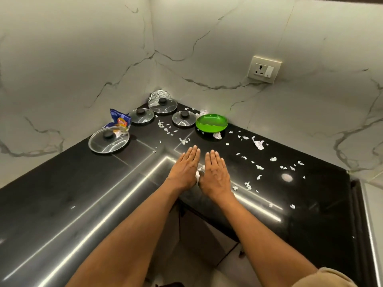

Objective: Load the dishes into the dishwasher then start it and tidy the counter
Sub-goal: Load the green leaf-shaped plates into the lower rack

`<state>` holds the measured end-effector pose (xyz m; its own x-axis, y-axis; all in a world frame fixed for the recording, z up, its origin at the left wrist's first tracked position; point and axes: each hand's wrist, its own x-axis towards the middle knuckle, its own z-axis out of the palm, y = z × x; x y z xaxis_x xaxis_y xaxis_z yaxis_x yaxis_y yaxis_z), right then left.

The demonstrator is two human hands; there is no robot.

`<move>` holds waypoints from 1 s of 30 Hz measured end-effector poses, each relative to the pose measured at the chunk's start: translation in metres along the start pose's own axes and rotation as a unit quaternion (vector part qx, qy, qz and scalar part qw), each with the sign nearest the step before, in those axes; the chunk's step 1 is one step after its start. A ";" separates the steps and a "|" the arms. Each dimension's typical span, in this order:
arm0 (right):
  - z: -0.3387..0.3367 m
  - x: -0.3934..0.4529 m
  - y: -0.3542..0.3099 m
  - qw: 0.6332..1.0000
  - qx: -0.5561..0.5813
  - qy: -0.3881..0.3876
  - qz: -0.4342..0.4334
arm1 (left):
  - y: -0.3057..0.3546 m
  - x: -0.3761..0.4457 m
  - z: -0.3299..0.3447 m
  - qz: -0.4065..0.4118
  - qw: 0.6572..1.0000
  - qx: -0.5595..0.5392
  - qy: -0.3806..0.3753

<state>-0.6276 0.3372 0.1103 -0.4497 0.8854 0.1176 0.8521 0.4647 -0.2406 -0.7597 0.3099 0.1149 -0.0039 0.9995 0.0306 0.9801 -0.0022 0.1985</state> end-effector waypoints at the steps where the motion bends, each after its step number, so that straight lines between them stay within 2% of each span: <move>1: 0.003 0.013 0.006 1.000 0.003 -0.001 0.003 | -0.004 0.014 0.004 0.004 1.000 0.006 -0.010; 18: 0.036 0.216 0.071 0.989 -0.088 -0.110 0.050 | -0.065 0.228 0.038 0.033 0.996 -0.006 -0.087; 22: 0.049 0.250 0.079 0.985 -0.100 -0.130 0.047 | -0.074 0.260 0.050 0.042 0.994 -0.002 -0.105; 30: 0.077 0.287 0.081 0.986 -0.114 -0.124 0.014 | -0.084 0.289 0.068 0.049 0.991 -0.023 -0.125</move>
<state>-0.7082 0.6280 0.0508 -0.4532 0.8816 -0.1320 0.8901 0.4555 -0.0137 -0.8296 0.6014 0.0406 0.1451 0.9710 -0.1899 0.9633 -0.0948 0.2512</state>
